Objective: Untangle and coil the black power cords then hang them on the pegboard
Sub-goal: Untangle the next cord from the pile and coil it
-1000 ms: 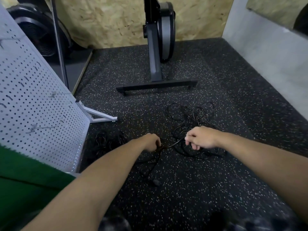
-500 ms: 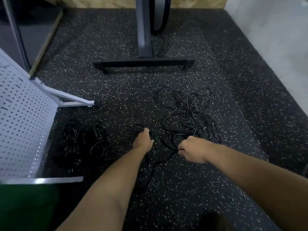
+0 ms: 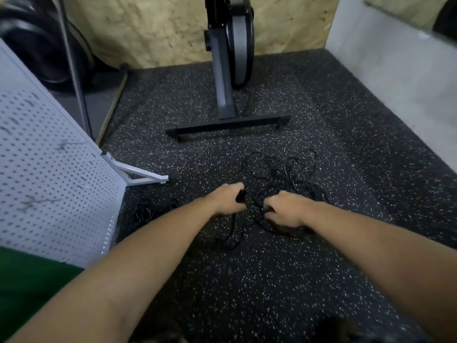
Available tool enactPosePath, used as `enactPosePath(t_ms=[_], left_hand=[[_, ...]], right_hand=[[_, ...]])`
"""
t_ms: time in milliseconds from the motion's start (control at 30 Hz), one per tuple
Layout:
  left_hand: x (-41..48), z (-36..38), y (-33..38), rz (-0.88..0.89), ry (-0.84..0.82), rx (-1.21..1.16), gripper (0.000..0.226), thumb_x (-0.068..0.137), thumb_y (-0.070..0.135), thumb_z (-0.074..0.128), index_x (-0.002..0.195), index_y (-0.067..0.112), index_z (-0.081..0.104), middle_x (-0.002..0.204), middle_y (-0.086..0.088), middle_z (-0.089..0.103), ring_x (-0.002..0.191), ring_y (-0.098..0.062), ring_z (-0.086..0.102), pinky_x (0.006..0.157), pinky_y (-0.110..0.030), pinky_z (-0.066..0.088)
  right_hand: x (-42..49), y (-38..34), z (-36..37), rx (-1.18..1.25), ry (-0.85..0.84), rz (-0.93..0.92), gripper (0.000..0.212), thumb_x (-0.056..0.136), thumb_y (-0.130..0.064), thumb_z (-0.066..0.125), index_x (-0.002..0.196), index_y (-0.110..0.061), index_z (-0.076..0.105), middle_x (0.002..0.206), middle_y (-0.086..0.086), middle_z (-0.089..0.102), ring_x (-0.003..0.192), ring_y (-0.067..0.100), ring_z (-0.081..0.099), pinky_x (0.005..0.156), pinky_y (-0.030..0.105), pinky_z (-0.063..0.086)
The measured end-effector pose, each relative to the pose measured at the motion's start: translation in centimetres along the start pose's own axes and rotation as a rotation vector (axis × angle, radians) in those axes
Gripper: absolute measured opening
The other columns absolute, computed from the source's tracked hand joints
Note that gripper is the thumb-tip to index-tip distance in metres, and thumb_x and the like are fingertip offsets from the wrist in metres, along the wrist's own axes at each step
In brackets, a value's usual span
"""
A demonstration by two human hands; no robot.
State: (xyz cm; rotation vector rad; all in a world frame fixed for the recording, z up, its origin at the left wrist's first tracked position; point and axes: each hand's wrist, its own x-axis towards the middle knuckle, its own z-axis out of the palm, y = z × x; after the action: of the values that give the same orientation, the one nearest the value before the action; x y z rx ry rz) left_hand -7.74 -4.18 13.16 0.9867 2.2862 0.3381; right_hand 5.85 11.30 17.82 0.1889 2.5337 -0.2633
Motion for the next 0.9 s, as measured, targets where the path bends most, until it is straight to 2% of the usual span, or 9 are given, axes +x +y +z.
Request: enactPosePath(t_ms=[167,267,367,433,500,567,667,767,900], left_hand=[[-7.9,-6.5,3.5,0.126,0.156,-0.059,0.026,0.1,0.023,0.065,0.121,0.015,0.053,0.112,0.001,0.061,0.1,-0.02,0.06,0.074,-0.029,0.047],[-11.3,-9.0,5.1,0.202,0.278,-0.156,0.014,0.097,0.021,0.068,0.106,0.018,0.057,0.106,0.003,0.068,0.097,-0.019,0.065,0.084,-0.039,0.055],[-13.4,-10.3,6.2,0.219,0.394,-0.239,0.015,0.095,0.029,0.071,0.103,0.02,0.061,0.1,0.003,0.072,0.093,-0.017,0.069,0.087,-0.044,0.058],[-14.2,-10.3,6.8,0.249,0.487,-0.297,0.016,0.094,0.032,0.075,0.093,0.023,0.061,0.09,0.007,0.071,0.085,-0.016,0.067,0.083,-0.041,0.056],[-14.7,-9.9,7.1,0.27,0.54,-0.351,0.022,0.094,0.031,0.077,0.081,0.03,0.06,0.074,0.018,0.065,0.07,-0.005,0.059,0.071,-0.033,0.049],[-15.0,-9.4,7.3,0.293,0.549,-0.371,0.026,0.092,0.028,0.079,0.075,0.035,0.061,0.069,0.026,0.062,0.065,0.004,0.054,0.069,-0.026,0.043],[-15.1,-9.2,7.3,0.338,0.564,-0.426,0.011,0.089,0.031,0.082,0.087,0.03,0.072,0.083,0.017,0.072,0.081,-0.002,0.064,0.082,-0.032,0.05],[-15.2,-9.4,7.6,0.342,0.526,-0.457,0.018,0.089,0.039,0.081,0.097,0.024,0.075,0.093,0.012,0.074,0.092,-0.004,0.067,0.088,-0.034,0.051],[-15.6,-9.9,8.3,0.299,0.354,-0.636,0.023,0.097,0.041,0.066,0.105,0.024,0.079,0.109,-0.001,0.078,0.11,-0.025,0.072,0.104,-0.051,0.054]], right_hand=[[-3.7,-1.2,-3.4,0.146,0.107,-0.041,0.034,0.105,-0.032,0.059,0.137,-0.023,0.06,0.096,-0.004,0.065,0.089,0.017,0.063,0.087,0.034,0.053],[-5.6,-0.9,-5.0,0.192,0.172,-0.048,0.036,0.104,-0.029,0.062,0.139,-0.022,0.057,0.086,-0.007,0.073,0.081,0.005,0.062,0.086,0.033,0.053],[-7.1,-0.6,-5.5,0.205,0.243,-0.043,0.045,0.102,-0.032,0.065,0.144,-0.024,0.053,0.091,-0.009,0.07,0.089,0.009,0.063,0.092,0.035,0.053],[-7.9,-0.6,-5.5,0.27,0.29,-0.035,0.043,0.101,-0.035,0.067,0.142,-0.028,0.056,0.107,-0.006,0.072,0.104,0.015,0.066,0.1,0.036,0.053],[-8.3,-1.1,-5.9,0.375,0.419,-0.08,0.032,0.099,-0.036,0.069,0.131,-0.031,0.066,0.123,-0.004,0.072,0.115,0.015,0.066,0.106,0.035,0.051],[-8.8,-2.4,-7.0,0.664,0.554,-0.142,0.018,0.098,-0.035,0.07,0.115,-0.03,0.074,0.116,-0.007,0.076,0.111,0.013,0.07,0.104,0.036,0.053],[-9.9,-4.5,-8.9,1.181,0.543,-0.2,0.02,0.101,-0.034,0.067,0.111,-0.021,0.078,0.109,0.0,0.079,0.107,0.017,0.073,0.095,0.039,0.061],[-10.9,-4.8,-9.6,1.228,0.535,-0.258,0.023,0.094,-0.038,0.075,0.11,-0.022,0.079,0.108,-0.002,0.08,0.107,0.014,0.074,0.093,0.036,0.061],[-10.7,-4.5,-9.6,1.245,0.544,-0.222,0.015,0.09,-0.021,0.082,0.102,-0.026,0.075,0.109,0.001,0.078,0.105,0.016,0.074,0.094,0.039,0.062]])
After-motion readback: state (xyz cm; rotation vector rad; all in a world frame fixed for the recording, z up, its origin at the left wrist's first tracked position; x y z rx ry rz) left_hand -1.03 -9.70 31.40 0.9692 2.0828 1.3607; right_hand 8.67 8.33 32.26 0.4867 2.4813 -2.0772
